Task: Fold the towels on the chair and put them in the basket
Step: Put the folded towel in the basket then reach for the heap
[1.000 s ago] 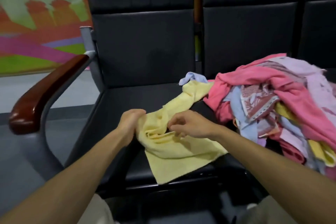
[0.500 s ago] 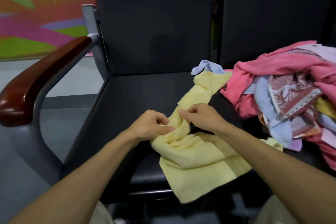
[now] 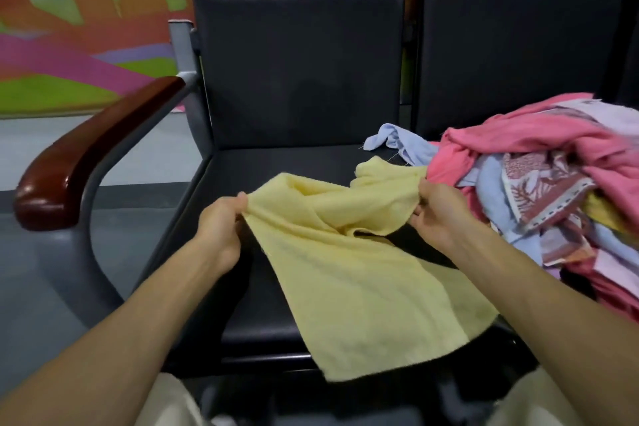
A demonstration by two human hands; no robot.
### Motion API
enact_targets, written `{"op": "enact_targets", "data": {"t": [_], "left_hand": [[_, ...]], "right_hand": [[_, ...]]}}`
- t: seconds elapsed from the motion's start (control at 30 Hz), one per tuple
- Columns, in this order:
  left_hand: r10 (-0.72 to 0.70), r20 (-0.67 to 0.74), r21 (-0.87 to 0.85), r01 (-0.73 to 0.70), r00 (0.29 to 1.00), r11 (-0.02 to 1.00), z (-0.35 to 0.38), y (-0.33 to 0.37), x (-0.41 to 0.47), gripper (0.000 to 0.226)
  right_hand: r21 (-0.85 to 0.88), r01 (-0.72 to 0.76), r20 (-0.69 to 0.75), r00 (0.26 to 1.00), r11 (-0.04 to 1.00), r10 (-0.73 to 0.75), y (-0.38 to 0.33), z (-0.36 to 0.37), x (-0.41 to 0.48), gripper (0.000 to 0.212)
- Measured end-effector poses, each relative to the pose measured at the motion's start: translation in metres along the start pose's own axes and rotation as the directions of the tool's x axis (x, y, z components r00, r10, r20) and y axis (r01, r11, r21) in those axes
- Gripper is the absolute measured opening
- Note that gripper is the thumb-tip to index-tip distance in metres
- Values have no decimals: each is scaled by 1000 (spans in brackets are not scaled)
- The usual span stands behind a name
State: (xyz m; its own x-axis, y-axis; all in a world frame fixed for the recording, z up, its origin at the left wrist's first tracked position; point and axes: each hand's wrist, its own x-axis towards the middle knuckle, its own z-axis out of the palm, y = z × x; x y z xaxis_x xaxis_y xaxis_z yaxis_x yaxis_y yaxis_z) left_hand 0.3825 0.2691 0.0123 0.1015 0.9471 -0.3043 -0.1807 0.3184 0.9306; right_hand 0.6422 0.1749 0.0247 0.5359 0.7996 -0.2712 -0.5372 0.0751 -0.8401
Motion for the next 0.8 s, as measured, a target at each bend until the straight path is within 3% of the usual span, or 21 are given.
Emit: {"op": "enact_targets", "data": {"t": [0.07, 0.13, 0.2, 0.27, 0.3, 0.37, 0.43, 0.47, 0.53, 0.6, 0.67, 0.7, 0.73, 0.8], "left_hand": [[-122, 75, -189, 134, 990, 973, -3, 1, -3, 18], [-210, 122, -232, 233, 970, 944, -2, 2, -10, 26], [-229, 97, -34, 233, 969, 972, 0, 4, -15, 23], [-151, 54, 341, 123, 987, 932, -3, 2, -14, 38], [-104, 59, 527, 57, 993, 848, -4, 1, -15, 45], [-44, 144, 831, -97, 989, 548, -5, -3, -16, 41], [26, 247, 934, -246, 969, 261, -4, -9, -12, 32], [62, 290, 933, -296, 955, 206, -2, -11, -11, 21], [118, 340, 905, -359, 933, 231, 6, -15, -10, 19], [132, 333, 889, -357, 934, 288, 18, -16, -14, 23], [51, 301, 919, -304, 952, 252, 30, -19, -18, 29], [-24, 278, 943, -268, 960, 199, 34, -19, -20, 37], [-100, 256, 960, -241, 961, 142, 37, -18, -22, 46], [-168, 237, 971, -230, 957, 61, 40, -15, -23, 53]], "right_hand": [[84, 20, -54, 998, 996, -15, -2, -8, -1, 20], [4, -1, -61, 998, 1000, 1, -3, -13, -6, 19], [-165, -24, -14, 1000, 986, 22, -4, -19, -6, 22], [-227, -28, 4, 1000, 973, 30, -8, -24, -6, 17], [-203, -9, 3, 1000, 979, 10, -11, -26, -6, 12], [-173, 45, 35, 999, 984, -39, -16, -32, -8, 22], [-357, 82, 134, 990, 931, -36, -19, -36, -14, 27], [-490, 102, 170, 985, 866, -20, -19, -38, -17, 31], [-730, 149, 177, 984, 667, -26, -16, -42, -16, 47], [-926, 227, 211, 974, 300, -84, -11, -43, -14, 38], [-951, 283, 299, 944, -124, -142, -4, -43, -11, 13], [-931, 293, 330, 930, -216, -160, -2, -42, -10, 9], [-927, 297, 341, 922, -229, -184, -1, -43, -8, 9], [-941, 302, 331, 915, -152, -232, -2, -47, -4, 12]]}}
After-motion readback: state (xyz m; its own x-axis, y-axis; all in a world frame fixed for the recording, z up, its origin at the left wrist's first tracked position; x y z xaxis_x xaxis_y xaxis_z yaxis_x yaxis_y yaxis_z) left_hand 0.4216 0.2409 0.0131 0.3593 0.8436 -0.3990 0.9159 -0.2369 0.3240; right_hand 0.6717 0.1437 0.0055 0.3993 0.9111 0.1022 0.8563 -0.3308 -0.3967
